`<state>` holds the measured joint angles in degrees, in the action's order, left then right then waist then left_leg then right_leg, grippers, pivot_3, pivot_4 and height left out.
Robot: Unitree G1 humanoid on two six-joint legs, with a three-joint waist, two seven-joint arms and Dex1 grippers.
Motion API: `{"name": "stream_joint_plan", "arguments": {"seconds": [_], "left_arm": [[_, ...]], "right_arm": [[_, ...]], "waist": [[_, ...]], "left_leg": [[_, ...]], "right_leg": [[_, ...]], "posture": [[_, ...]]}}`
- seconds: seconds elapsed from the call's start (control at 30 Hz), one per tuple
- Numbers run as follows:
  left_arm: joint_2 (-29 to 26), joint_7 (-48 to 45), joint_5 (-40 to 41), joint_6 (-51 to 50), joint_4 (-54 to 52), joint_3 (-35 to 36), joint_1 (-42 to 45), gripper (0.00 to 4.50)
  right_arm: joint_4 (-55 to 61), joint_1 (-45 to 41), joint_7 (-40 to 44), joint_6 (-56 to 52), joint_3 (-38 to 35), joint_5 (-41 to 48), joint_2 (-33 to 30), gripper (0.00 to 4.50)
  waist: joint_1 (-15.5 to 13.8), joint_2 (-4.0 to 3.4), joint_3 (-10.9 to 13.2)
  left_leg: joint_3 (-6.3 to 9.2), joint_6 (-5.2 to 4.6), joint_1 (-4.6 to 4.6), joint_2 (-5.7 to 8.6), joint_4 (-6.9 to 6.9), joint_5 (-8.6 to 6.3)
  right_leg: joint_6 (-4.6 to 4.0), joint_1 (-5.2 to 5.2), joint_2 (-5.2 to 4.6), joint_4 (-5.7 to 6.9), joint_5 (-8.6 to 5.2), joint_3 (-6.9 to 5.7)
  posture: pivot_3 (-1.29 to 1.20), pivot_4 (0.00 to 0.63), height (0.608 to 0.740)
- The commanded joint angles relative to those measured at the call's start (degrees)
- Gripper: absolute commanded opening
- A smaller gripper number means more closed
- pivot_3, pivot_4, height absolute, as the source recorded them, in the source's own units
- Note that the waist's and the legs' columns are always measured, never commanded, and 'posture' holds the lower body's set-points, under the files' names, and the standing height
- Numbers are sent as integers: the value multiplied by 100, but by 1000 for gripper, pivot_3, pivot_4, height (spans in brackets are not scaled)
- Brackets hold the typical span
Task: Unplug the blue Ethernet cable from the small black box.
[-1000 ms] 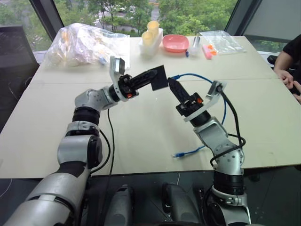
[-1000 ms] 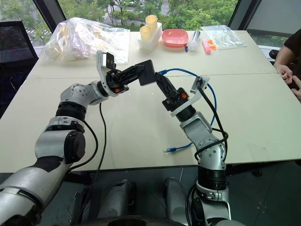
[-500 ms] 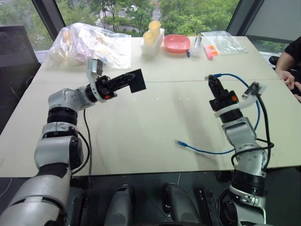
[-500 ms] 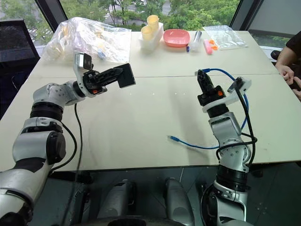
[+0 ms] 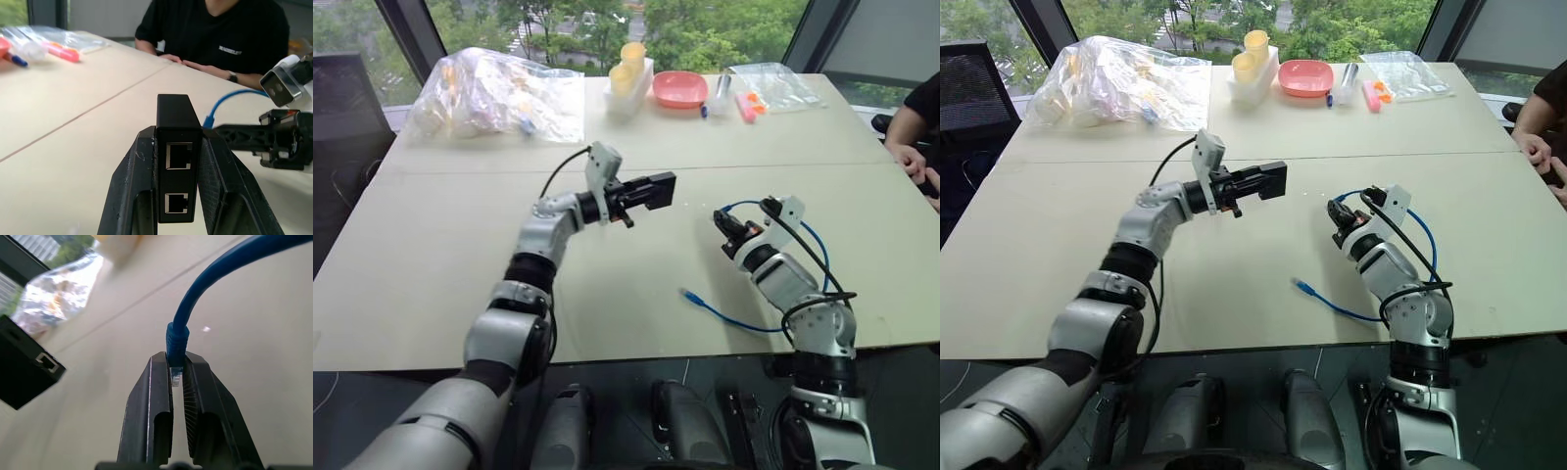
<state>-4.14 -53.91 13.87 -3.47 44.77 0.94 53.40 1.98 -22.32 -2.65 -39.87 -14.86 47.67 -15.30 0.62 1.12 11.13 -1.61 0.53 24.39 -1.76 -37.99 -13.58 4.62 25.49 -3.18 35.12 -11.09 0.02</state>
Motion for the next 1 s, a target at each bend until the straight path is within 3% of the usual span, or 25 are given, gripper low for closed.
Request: {"name": "stream_joint_plan", "arguments": {"seconds": [0.03, 0.2, 0.33, 0.53, 0.6, 0.63, 0.87, 1.0], "left_arm": [[191, 469, -313, 650, -78, -162, -25, 525], [453, 794, -550, 1098, 279, -320, -55, 525], [580, 927, -715, 1389, 609, -389, -55, 525], [650, 1031, -928, 1733, 1118, -476, -52, 525], [649, 987, -908, 1731, 1147, -458, -55, 1539], [649, 942, -865, 1684, 1117, -432, -72, 1749], [358, 707, -661, 1106, 319, -353, -263, 4460], [-228, 594, 8, -703, -1732, -105, -561, 4460]], "right_arm": [[120, -242, 72, -202, -1, -179, -188, 2048], [421, -55, 410, -810, 299, -351, -560, 4427], [1221, 432, 1077, -1299, 603, -86, -878, 4427], [1485, 620, 1200, -1194, 437, -144, -747, 4427], [1536, 614, 1182, -1170, 396, -150, -680, 4500], [1551, 623, 1177, -1164, 384, -170, -661, 4500], [1641, 775, 1386, -1136, 373, -342, -812, 4500], [2032, 1075, 1729, -1104, 168, -366, -1286, 4500]], "waist": [[5, 0, 0], [0, 0, 0], [-8, 0, 0], [-4, 1, -1], [-3, 1, -1], [-2, 0, -1], [-1, 0, -1], [10, 0, 0]], "left_leg": [[0, 0, -1, 1, -1, 0], [2, -2, -1, 0, 0, -1], [3, -7, 1, 0, 0, -4], [4, -9, -3, 1, -4, -5], [4, -9, -2, 0, -6, -5], [5, -9, -2, 0, -6, -5], [5, -11, -2, 0, -6, -6], [6, -11, 0, -3, -6, -6]], "right_leg": [[0, -1, 1, 0, 0, 0], [13, -2, 5, 0, 6, 0], [18, -2, 6, -3, 6, -1], [3, -5, 6, -2, -2, -2], [2, -6, 7, -2, -2, -2], [2, -6, 7, -2, -2, -2], [3, -6, 7, -2, -2, -2], [2, -5, 7, -2, -2, -2]], "posture": [[0, 150, 740], [0, 150, 740], [0, 150, 740], [0, 150, 740], [0, 150, 740], [0, 150, 740], [0, 150, 740], [0, 150, 740]]}}
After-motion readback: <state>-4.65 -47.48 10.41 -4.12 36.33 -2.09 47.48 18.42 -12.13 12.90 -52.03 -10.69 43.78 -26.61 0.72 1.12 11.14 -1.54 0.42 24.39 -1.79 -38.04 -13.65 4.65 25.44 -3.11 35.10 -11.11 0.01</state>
